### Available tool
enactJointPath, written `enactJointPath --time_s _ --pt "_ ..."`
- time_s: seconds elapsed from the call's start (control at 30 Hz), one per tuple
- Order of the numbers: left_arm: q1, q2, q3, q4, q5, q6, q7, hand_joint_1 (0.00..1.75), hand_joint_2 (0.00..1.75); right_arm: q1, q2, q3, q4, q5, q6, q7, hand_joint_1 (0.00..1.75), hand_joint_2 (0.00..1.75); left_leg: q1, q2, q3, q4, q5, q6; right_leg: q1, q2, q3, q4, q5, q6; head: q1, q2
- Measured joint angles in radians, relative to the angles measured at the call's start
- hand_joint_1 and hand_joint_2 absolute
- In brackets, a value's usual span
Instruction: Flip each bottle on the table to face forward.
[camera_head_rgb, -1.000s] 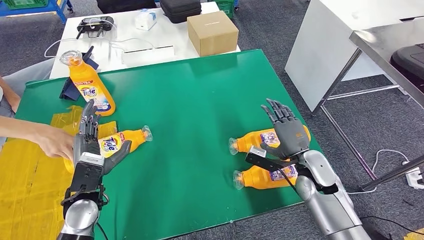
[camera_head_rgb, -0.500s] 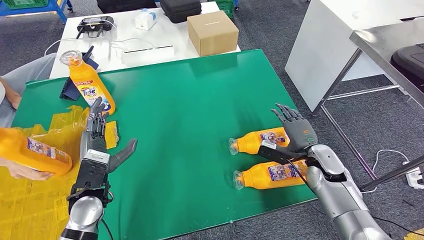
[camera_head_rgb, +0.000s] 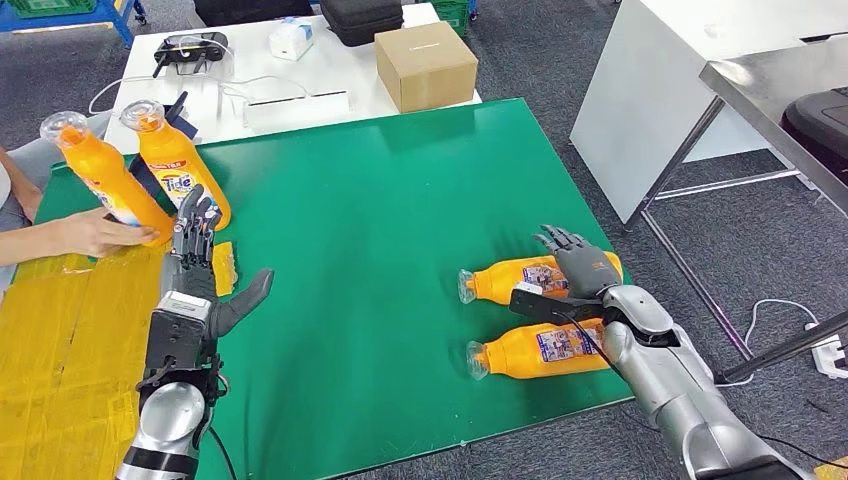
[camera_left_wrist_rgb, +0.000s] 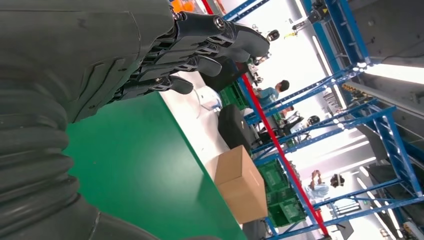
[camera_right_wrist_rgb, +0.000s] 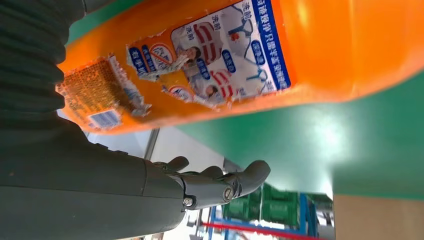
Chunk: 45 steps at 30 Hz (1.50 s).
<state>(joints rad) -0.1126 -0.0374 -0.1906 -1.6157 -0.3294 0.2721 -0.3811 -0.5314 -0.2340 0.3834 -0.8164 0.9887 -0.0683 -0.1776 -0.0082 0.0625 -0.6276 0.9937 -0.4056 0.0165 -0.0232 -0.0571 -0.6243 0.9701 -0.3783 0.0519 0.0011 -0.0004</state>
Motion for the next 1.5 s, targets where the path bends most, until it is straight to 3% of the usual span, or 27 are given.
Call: enactJointPath --time_s 0.5,0.53,0.63,0.67,0.8,1.0,1.33,1.5 --pt "-0.027 0.000 -0.018 0.007 0.020 0.001 -0.008 0.00 1.75 -0.117 0.032 0.066 0.204 0.012 0.065 0.031 0.04 1.75 0.000 0.000 0.000 0.000 0.001 0.001 0.000 0.000 0.000 0.000 0.000 0.000 0.000 0.000" --pt "-0.029 0.000 -0.018 0.009 0.023 0.001 -0.008 0.00 1.75 -0.123 0.033 0.071 0.213 0.014 0.075 0.039 0.25 1.75 0.000 0.000 0.000 0.000 0.001 0.001 0.000 0.000 0.000 0.000 0.000 0.000 0.000 0.000" --pt "-0.033 0.000 -0.023 0.016 0.032 0.003 -0.008 0.00 1.75 -0.149 0.035 0.089 0.249 0.025 0.106 0.072 1.26 1.75 0.000 0.000 0.000 0.000 0.001 0.001 0.000 0.000 0.000 0.000 0.000 0.000 0.000 0.000" --pt "-0.033 0.000 -0.024 0.018 0.034 0.004 -0.008 0.00 1.75 -0.157 0.035 0.096 0.260 0.030 0.113 0.083 1.42 1.75 0.000 0.000 0.000 0.000 0.001 0.001 0.000 0.000 0.000 0.000 0.000 0.000 0.000 0.000" --pt "-0.035 0.000 -0.025 0.027 0.043 0.004 -0.008 0.00 1.75 -0.177 0.036 0.121 0.293 0.049 0.110 0.123 1.63 1.75 0.000 0.000 0.000 0.000 0.001 0.001 0.000 0.000 0.000 0.000 0.001 0.001 0.000 0.000" --pt "-0.036 0.000 -0.028 0.036 0.046 0.003 -0.002 0.00 1.75 -0.195 0.044 0.151 0.313 0.077 0.079 0.178 1.68 1.75 0.000 0.000 0.000 0.000 0.001 0.001 0.000 0.000 0.000 0.000 0.001 0.001 0.000 0.000" --pt "-0.035 0.000 -0.029 0.036 0.046 0.002 0.002 0.00 1.75 -0.201 0.047 0.168 0.317 0.084 0.062 0.194 1.75 1.75 0.000 0.000 0.000 0.000 0.001 0.001 0.000 0.000 0.000 0.000 0.001 0.001 0.000 0.000" --pt "-0.030 0.000 -0.028 0.034 0.039 -0.018 0.020 0.00 1.75 -0.182 0.059 0.162 0.303 0.080 -0.039 0.216 1.75 1.75 0.000 0.000 0.000 0.000 0.001 0.001 0.000 0.000 0.000 0.000 0.001 0.001 0.000 0.000"
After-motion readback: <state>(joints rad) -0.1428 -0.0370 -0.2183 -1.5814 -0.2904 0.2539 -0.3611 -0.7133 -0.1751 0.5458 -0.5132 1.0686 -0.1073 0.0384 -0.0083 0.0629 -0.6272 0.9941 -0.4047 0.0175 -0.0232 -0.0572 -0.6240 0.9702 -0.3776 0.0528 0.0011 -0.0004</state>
